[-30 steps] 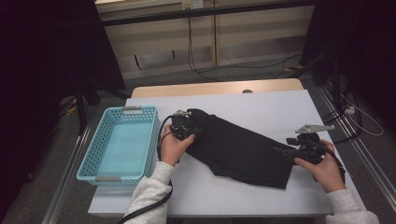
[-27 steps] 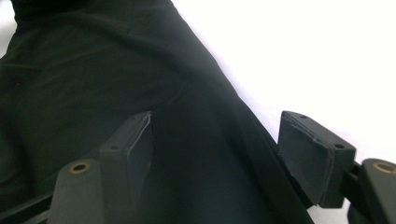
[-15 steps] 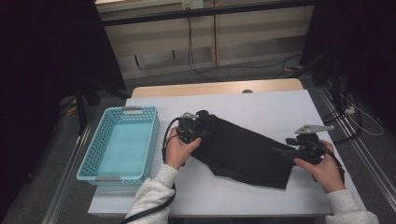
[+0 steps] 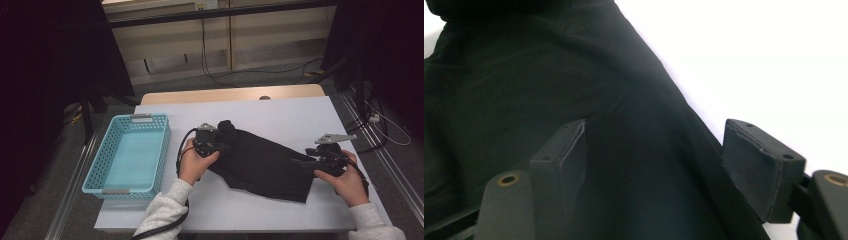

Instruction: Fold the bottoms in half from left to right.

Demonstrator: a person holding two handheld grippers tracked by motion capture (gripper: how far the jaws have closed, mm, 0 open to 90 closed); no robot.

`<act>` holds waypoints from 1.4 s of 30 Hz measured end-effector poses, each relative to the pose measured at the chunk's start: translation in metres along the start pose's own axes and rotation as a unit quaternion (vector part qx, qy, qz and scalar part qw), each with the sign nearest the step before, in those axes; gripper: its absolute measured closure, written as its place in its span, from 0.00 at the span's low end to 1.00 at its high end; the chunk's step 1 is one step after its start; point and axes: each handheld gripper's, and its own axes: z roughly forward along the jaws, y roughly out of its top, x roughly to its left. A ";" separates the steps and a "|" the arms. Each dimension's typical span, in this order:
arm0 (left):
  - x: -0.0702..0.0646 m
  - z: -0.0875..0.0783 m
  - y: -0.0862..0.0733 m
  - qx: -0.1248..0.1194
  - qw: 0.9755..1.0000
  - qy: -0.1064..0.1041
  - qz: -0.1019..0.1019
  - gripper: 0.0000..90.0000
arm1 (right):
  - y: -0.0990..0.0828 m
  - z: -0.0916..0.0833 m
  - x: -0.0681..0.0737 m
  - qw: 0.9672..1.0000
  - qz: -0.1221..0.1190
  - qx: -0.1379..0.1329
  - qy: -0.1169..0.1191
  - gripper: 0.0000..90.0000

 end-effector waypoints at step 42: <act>-0.007 -0.007 0.005 -0.020 0.999 -0.016 0.023 0.36 | 0.003 0.005 0.006 1.000 -0.013 0.003 0.006 0.29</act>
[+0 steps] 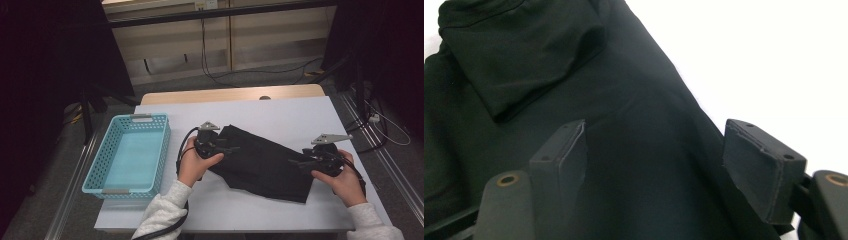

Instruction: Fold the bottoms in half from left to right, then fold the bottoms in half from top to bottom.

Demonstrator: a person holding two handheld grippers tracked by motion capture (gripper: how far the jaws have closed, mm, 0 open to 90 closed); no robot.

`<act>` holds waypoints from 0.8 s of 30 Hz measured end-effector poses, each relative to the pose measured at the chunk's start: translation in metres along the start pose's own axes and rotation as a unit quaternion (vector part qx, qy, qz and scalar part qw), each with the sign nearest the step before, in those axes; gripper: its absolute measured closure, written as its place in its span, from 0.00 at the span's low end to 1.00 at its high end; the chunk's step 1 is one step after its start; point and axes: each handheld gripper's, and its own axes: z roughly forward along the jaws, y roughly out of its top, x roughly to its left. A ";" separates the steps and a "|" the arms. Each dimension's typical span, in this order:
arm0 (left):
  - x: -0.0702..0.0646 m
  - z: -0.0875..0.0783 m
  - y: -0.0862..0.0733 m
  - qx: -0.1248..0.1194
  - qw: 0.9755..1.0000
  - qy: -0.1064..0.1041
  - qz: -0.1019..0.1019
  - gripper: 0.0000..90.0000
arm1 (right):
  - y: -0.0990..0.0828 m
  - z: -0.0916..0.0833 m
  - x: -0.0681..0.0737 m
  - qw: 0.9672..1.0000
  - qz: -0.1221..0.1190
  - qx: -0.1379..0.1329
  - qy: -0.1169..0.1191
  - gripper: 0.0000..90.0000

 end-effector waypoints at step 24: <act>0.031 -0.019 -0.012 -0.003 0.997 0.071 -0.022 0.19 | 0.012 0.018 0.020 0.999 -0.035 0.012 0.017 0.28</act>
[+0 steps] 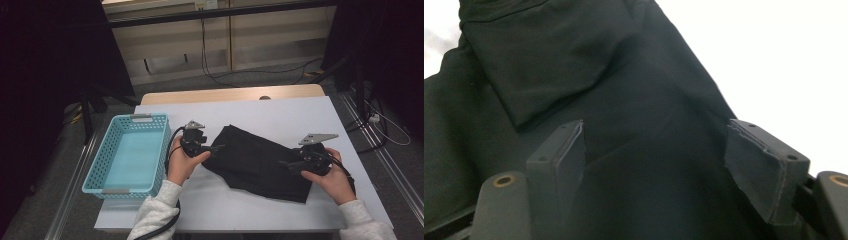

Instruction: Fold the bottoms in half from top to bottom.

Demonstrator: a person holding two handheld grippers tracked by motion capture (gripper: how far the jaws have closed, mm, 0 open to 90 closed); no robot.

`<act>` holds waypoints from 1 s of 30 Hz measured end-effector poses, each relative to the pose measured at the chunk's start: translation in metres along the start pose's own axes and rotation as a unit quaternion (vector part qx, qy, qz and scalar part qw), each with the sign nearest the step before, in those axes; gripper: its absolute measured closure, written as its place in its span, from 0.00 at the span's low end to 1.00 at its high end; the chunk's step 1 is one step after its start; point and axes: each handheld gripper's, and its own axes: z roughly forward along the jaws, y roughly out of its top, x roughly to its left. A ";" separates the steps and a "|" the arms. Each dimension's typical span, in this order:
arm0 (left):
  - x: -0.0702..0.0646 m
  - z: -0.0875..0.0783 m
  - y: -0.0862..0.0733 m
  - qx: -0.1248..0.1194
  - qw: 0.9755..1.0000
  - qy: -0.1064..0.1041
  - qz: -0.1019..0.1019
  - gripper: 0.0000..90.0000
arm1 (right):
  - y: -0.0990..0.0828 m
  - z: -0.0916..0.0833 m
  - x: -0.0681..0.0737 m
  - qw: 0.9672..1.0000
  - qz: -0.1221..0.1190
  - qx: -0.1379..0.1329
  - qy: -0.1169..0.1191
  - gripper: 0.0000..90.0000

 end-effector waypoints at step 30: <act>-0.002 -0.013 -0.023 0.008 0.999 0.031 0.009 0.17 | 0.043 0.059 0.015 1.000 -0.004 -0.015 0.016 0.52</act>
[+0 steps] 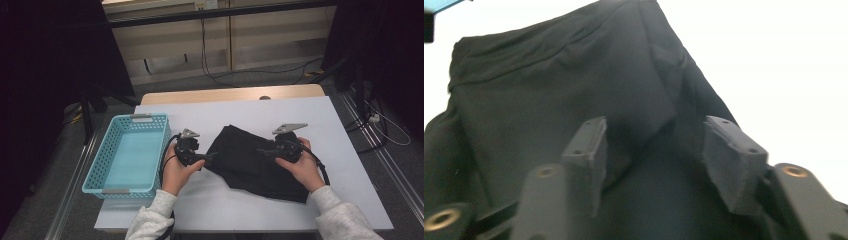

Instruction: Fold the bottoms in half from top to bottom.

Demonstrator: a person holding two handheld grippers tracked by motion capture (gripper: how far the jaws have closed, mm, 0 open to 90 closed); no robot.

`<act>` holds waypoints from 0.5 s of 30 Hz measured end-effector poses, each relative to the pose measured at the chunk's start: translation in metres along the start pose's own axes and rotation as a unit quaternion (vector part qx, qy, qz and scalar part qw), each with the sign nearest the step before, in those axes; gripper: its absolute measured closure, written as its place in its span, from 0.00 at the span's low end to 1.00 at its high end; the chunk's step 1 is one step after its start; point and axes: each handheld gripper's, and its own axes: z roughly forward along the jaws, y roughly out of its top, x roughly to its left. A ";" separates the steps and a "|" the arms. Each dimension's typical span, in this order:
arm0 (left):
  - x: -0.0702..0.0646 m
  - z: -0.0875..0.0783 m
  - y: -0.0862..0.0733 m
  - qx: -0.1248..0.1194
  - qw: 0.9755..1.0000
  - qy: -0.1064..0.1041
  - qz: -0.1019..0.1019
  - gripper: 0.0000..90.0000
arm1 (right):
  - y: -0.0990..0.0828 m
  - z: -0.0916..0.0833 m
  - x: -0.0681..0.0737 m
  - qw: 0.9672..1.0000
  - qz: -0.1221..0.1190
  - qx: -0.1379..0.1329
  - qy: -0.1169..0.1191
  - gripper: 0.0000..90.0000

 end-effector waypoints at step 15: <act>0.002 -0.010 -0.010 -0.001 1.000 0.013 0.000 0.17 | 0.014 0.037 0.007 0.999 -0.005 0.021 0.028 0.67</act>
